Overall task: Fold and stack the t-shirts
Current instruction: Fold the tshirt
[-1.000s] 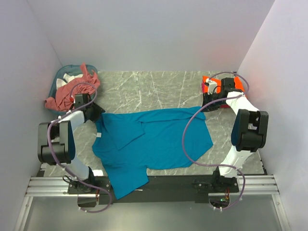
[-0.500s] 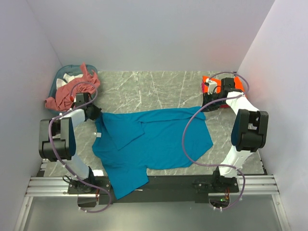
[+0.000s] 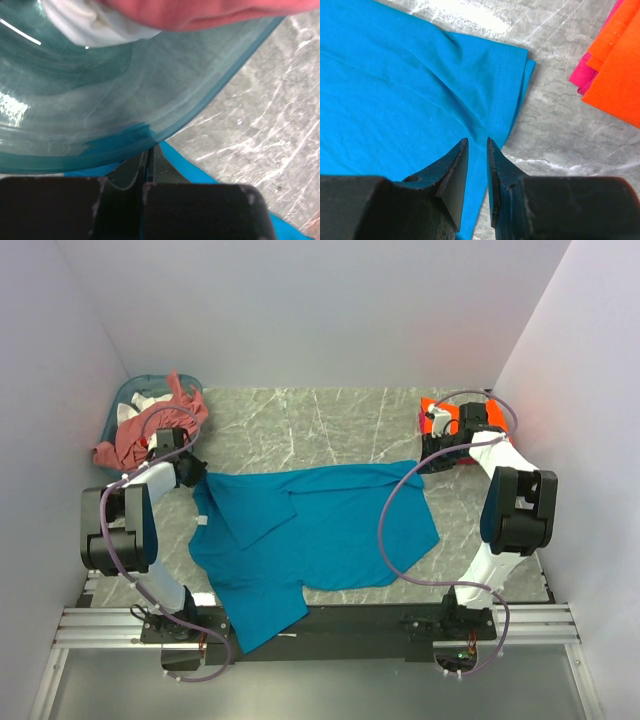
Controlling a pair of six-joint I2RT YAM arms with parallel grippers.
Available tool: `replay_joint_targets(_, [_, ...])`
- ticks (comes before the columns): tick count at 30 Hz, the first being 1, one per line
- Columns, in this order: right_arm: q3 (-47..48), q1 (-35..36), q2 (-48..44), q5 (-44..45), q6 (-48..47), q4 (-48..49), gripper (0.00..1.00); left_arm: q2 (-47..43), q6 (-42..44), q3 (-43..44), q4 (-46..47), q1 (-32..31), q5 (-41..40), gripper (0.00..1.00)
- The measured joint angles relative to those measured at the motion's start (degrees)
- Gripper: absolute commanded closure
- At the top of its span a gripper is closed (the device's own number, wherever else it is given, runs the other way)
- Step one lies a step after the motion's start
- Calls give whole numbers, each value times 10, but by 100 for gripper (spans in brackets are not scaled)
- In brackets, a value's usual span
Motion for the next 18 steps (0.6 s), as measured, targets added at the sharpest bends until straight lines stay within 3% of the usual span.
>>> replay_joint_targets(7, [1, 14, 12, -5, -11, -8, 71, 0, 0, 8, -1, 0, 0, 100])
replay_joint_targets(18, [45, 103, 68, 16, -11, -19, 65, 0, 2, 8, -1, 0, 1, 100])
